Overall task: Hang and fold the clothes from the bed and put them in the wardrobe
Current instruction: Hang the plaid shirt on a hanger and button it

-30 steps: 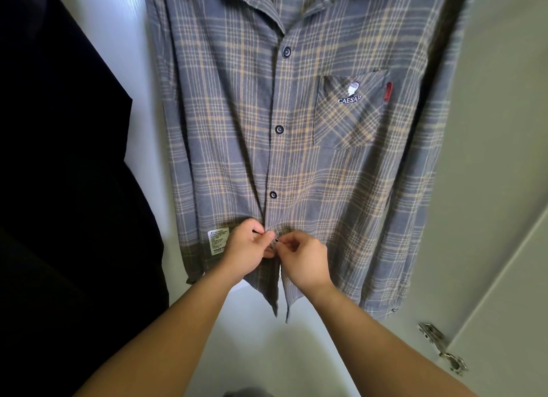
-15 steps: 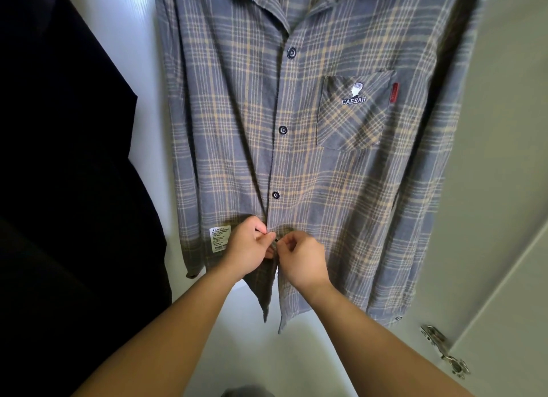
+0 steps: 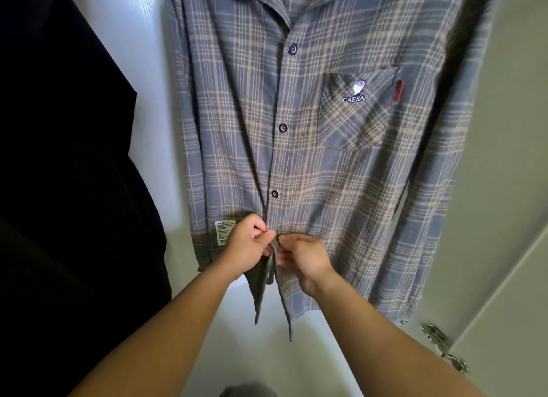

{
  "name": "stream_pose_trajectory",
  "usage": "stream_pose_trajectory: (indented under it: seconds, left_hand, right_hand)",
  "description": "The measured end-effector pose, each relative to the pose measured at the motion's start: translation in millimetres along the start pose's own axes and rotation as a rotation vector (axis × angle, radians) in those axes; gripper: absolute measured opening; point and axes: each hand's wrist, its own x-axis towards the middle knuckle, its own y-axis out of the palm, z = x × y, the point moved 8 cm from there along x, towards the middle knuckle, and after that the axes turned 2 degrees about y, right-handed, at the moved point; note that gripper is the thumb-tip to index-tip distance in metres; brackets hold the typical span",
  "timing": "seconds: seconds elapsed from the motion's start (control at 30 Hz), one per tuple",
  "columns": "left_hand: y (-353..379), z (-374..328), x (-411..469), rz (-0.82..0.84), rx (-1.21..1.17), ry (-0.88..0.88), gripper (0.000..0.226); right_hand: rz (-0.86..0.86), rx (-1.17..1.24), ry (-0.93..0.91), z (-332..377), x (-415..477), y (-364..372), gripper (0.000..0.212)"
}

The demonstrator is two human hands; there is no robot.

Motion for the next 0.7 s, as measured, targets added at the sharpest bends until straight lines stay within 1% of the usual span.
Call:
stream_pose_trajectory:
  seconds: [0.07,0.13,0.2,0.3,0.37,0.43,0.5,0.6,0.7]
  left_hand:
    - [0.8,1.8,-1.1,0.0,-0.077,-0.012,0.016]
    - [1.5,2.5,-1.0,0.009,-0.126,-0.031,0.015]
    - [3.1,2.9,0.4,0.038,-0.141,-0.053,0.015]
    - [5.0,2.4,2.9,0.073,-0.139,-0.074,0.022]
    - [4.0,-0.8,4.5,0.06,-0.06,-0.051,0.025]
    - [3.3,-7.6,7.6,0.048,0.06,0.0,0.023]
    - [2.1,-19.6,11.9,0.047,0.158,0.061,0.021]
    - [-0.1,-45.5,21.0,0.042,0.266,0.163,0.021]
    - [-2.8,-68.1,30.4,0.024,0.263,0.202,0.019]
  right_hand:
    - [0.059,0.118,0.124,-7.6,0.6,3.5,0.012]
    - [0.087,0.144,0.204,-12.5,0.9,3.7,0.014]
    - [0.083,0.11,0.234,-14.2,1.0,0.6,0.015]
    - [0.055,0.015,0.241,-12.3,-0.6,-4.3,0.02]
    - [0.039,-0.091,0.222,-8.6,-3.4,-6.5,0.023]
    - [0.014,-0.261,0.168,0.4,-5.8,-10.8,0.025]
    - [-0.037,-0.406,0.052,19.0,-6.0,-15.5,0.03]
    - [-0.12,-0.444,-0.146,57.2,-4.4,-19.3,0.035]
    - [-0.161,-0.5,-0.335,99.0,-8.0,-16.5,0.037]
